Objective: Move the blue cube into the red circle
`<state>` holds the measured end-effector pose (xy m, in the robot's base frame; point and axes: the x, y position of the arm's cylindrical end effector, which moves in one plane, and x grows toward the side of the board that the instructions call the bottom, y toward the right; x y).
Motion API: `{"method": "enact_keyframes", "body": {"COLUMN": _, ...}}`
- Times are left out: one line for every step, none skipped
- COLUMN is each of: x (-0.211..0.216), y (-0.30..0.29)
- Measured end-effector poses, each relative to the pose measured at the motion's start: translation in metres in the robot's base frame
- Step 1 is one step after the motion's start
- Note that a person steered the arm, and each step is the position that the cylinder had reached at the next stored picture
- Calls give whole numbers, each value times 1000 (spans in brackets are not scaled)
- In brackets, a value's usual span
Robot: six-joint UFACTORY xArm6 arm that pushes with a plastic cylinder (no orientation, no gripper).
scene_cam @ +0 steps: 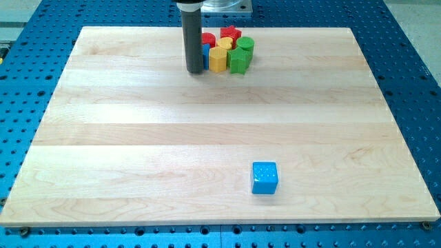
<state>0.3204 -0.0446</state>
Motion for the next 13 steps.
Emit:
{"method": "enact_keyframes", "body": {"x": 43, "y": -50}}
{"method": "enact_keyframes", "body": {"x": 113, "y": -99}}
{"method": "enact_keyframes", "body": {"x": 158, "y": -77}}
{"method": "enact_keyframes", "body": {"x": 158, "y": 42}}
{"method": "enact_keyframes", "body": {"x": 207, "y": 91}}
{"method": "enact_keyframes", "body": {"x": 241, "y": 72}}
{"method": "enact_keyframes", "body": {"x": 224, "y": 150}}
{"method": "enact_keyframes", "body": {"x": 251, "y": 210}}
{"method": "enact_keyframes", "body": {"x": 293, "y": 180}}
{"method": "enact_keyframes", "body": {"x": 292, "y": 119}}
{"method": "enact_keyframes", "body": {"x": 247, "y": 82}}
{"method": "enact_keyframes", "body": {"x": 266, "y": 75}}
{"method": "enact_keyframes", "body": {"x": 286, "y": 143}}
